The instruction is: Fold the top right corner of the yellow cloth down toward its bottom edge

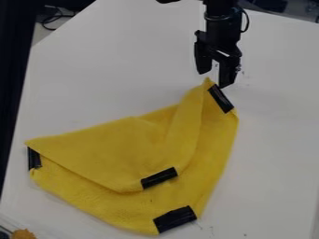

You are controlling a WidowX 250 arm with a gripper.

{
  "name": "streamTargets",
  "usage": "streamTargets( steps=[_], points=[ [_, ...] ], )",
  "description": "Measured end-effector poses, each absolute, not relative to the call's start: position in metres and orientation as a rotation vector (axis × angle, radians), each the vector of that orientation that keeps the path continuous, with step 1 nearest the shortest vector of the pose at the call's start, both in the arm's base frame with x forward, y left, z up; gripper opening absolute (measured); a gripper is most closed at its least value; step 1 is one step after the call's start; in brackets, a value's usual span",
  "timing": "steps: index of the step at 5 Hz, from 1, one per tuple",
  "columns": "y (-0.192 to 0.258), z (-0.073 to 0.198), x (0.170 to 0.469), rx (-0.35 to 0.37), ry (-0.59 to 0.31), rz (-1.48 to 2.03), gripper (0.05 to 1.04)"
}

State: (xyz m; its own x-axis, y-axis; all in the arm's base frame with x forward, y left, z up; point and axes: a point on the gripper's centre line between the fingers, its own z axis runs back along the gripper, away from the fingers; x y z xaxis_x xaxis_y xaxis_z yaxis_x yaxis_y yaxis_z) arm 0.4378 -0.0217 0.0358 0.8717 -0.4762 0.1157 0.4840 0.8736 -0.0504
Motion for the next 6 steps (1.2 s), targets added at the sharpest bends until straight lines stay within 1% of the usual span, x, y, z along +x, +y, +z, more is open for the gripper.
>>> streamTargets(
  steps=[1,2,3,4,5,6],
  points=[
    [-0.023,0.019,0.428,-0.112,-0.088,-0.471,1.0],
    [-0.023,0.014,0.418,-0.121,-0.07,-0.437,0.95],
    [-0.025,0.019,0.408,-0.127,-0.094,-0.42,0.683],
    [-0.025,0.016,0.407,-0.129,-0.098,-0.422,0.388],
    [-0.027,0.022,0.412,-0.133,-0.111,-0.447,0.169],
    [-0.023,0.04,0.426,-0.096,-0.139,-0.487,0.071]
  ],
)
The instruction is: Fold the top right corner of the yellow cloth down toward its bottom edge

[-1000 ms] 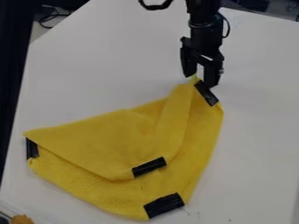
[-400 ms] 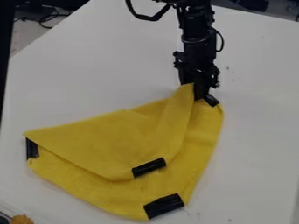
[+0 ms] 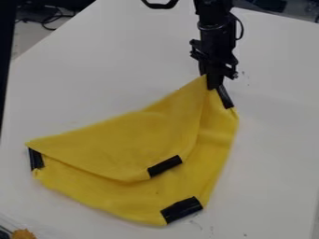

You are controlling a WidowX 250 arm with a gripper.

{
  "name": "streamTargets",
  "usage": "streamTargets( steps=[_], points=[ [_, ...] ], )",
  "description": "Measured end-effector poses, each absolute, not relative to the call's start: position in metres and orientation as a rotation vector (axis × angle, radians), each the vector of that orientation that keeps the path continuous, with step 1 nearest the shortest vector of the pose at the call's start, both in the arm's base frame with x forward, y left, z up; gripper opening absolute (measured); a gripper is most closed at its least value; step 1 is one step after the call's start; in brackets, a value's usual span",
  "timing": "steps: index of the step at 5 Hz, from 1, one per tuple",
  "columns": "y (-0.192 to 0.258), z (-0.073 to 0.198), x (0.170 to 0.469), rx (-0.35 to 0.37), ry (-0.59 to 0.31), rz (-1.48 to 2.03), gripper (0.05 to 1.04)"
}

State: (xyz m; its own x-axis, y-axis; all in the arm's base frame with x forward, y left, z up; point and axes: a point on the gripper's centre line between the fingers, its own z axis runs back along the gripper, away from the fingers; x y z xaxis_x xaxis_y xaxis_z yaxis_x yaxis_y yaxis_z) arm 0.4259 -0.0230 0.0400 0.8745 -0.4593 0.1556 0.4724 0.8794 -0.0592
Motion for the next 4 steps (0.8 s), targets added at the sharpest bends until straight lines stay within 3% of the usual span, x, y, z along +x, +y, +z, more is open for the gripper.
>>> streamTargets(
  steps=[1,2,4],
  points=[
    [-0.019,0.041,0.425,-0.05,-0.123,-0.493,0.063],
    [-0.028,0.075,0.401,-0.006,-0.175,-0.441,0.063],
    [-0.03,0.103,0.31,0.021,-0.317,-0.244,0.063]
  ],
)
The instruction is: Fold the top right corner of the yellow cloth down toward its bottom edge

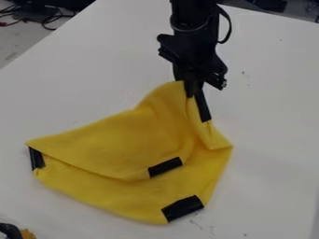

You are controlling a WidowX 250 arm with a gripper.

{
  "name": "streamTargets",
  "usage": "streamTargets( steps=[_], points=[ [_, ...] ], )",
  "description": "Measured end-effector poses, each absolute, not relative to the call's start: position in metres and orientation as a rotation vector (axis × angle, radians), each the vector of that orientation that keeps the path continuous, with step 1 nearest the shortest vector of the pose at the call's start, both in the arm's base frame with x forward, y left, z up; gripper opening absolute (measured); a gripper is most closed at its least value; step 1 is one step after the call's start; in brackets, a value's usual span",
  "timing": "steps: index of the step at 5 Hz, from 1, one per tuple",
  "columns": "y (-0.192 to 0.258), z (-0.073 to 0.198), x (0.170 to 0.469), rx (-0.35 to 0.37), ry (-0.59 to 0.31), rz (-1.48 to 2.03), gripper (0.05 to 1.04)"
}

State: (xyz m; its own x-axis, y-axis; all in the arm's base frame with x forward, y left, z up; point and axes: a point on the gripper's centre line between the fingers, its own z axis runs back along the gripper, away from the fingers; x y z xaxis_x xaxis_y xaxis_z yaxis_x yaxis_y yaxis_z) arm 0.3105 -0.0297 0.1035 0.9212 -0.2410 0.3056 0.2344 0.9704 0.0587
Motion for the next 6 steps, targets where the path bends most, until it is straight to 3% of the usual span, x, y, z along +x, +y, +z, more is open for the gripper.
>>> streamTargets(
  steps=[2,4,5,6],
  points=[
    [-0.025,0.081,0.241,-0.005,-0.398,-0.1,0.062],
    [-0.008,0.055,0.204,-0.055,-0.425,-0.008,0.087],
    [-0.004,0.044,0.19,-0.058,-0.413,-0.001,0.251],
    [-0.004,0.04,0.186,-0.065,-0.368,-0.022,0.534]
  ],
)
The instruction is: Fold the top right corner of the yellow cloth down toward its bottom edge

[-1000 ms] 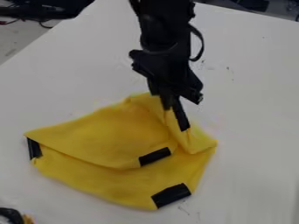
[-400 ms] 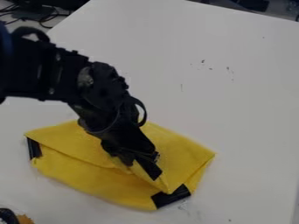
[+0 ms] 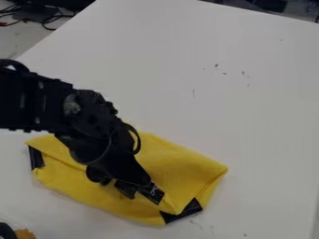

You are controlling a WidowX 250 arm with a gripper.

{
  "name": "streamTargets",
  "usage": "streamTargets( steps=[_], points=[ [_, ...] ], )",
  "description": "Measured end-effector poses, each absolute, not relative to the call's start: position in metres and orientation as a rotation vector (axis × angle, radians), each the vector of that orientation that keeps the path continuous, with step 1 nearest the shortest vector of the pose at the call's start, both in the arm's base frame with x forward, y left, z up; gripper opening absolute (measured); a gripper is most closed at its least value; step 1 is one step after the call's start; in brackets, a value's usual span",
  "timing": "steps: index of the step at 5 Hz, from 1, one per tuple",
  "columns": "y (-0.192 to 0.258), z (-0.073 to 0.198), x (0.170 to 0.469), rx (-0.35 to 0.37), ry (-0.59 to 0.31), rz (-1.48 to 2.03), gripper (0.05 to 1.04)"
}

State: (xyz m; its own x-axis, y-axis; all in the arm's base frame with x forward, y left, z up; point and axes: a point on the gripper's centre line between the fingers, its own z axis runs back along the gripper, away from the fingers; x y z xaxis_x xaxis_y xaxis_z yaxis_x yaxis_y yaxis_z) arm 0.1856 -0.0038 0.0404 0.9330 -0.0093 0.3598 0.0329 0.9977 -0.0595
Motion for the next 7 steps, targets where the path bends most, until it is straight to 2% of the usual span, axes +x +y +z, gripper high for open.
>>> streamTargets(
  steps=[1,2,4,6,7],
  points=[
    [-0.001,0.049,0.189,-0.046,-0.325,-0.044,0.841],
    [0.001,0.06,0.192,-0.034,-0.281,-0.062,1.005],
    [-0.004,0.069,0.201,-0.006,-0.27,-0.052,1.001],
    [-0.005,0.091,0.236,-0.013,-0.089,-0.146,1.001],
    [-0.006,0.102,0.254,-0.006,-0.042,-0.165,1.001]
  ],
)
